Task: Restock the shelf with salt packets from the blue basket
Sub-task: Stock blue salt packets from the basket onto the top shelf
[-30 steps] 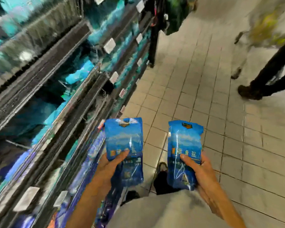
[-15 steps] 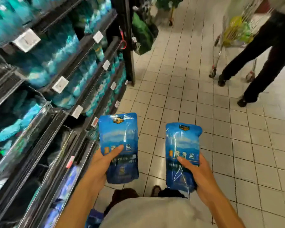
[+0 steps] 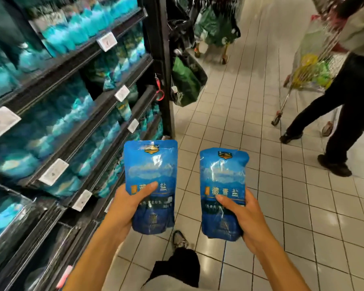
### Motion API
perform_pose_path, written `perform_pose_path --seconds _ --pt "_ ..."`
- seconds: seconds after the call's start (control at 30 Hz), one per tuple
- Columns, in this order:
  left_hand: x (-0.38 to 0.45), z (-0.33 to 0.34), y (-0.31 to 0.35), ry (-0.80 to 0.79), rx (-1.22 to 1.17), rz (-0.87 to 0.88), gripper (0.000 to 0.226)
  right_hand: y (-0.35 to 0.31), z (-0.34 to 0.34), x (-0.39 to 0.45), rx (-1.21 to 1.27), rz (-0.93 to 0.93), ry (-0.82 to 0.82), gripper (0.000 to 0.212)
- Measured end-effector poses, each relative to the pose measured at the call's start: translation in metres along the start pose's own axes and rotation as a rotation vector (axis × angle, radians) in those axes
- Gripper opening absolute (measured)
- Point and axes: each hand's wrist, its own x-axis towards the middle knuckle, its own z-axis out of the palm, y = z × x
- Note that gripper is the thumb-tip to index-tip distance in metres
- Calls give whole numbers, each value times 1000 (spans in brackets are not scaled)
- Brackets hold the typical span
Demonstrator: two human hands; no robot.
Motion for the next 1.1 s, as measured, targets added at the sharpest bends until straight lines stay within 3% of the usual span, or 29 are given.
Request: perform_pose_path --seconds 0.33,0.5,0.87,1.0,1.1 --pt "157 36 110 -47 -74 144 36 -103 43 165 -12 -108 -43 44" --pt "212 38 161 20 -97 238 47 -152 65 243 -26 -163 -125 43" --pt "293 52 254 388 -139 509 51 -255 147 432 -72 -282 -534 43" --pt "294 44 292 504 -153 594 57 -290 202 469 -70 -319 -711 64" --pt "285 31 324 606 -146 668 46 -311 251 481 -49 -356 -835 71"
